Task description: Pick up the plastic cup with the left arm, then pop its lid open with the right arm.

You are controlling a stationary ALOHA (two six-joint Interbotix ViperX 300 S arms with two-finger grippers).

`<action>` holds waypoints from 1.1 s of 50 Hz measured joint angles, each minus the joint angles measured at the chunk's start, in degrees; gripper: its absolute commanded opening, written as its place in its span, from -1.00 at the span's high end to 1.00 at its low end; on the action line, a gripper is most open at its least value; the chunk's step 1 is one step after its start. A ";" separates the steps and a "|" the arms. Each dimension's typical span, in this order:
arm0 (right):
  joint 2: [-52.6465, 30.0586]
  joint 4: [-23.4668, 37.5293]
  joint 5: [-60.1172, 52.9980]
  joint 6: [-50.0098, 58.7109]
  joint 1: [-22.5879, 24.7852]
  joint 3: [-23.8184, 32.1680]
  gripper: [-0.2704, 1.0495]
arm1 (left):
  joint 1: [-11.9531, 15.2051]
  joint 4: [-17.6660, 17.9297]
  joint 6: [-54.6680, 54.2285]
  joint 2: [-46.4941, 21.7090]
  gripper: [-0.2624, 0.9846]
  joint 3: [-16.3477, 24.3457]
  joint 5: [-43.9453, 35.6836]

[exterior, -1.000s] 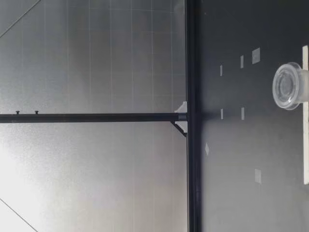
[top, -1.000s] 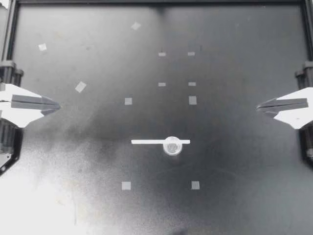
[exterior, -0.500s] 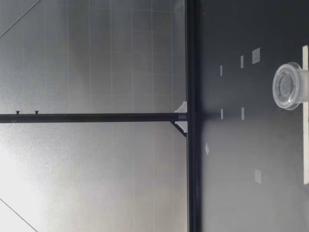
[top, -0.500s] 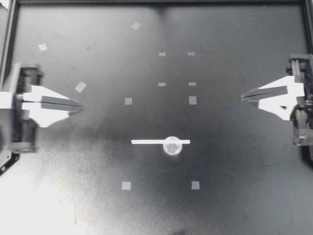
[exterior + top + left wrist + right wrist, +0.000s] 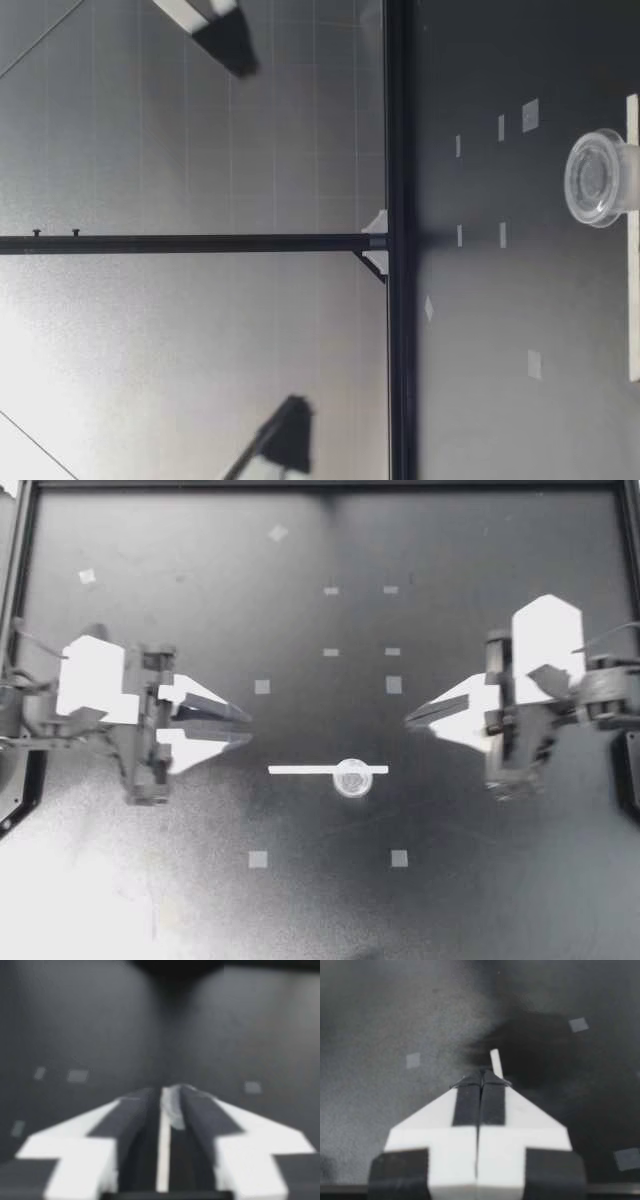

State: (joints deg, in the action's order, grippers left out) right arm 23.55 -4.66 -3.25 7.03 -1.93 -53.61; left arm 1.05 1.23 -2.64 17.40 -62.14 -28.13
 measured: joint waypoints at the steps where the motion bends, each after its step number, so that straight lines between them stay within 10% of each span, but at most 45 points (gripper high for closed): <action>1: -0.70 0.00 -0.70 0.44 0.18 0.00 0.85 | 0.00 0.00 0.00 -0.70 -0.21 0.00 -0.35; 55: -24.52 -0.18 -9.76 12.04 2.72 2.64 0.85 | -1.85 -0.35 2.55 -30.41 -0.37 14.33 -0.18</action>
State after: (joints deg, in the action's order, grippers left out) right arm -0.97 -4.83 -13.01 19.07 0.79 -50.98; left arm -0.79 0.88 -0.09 -13.01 -47.81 -28.30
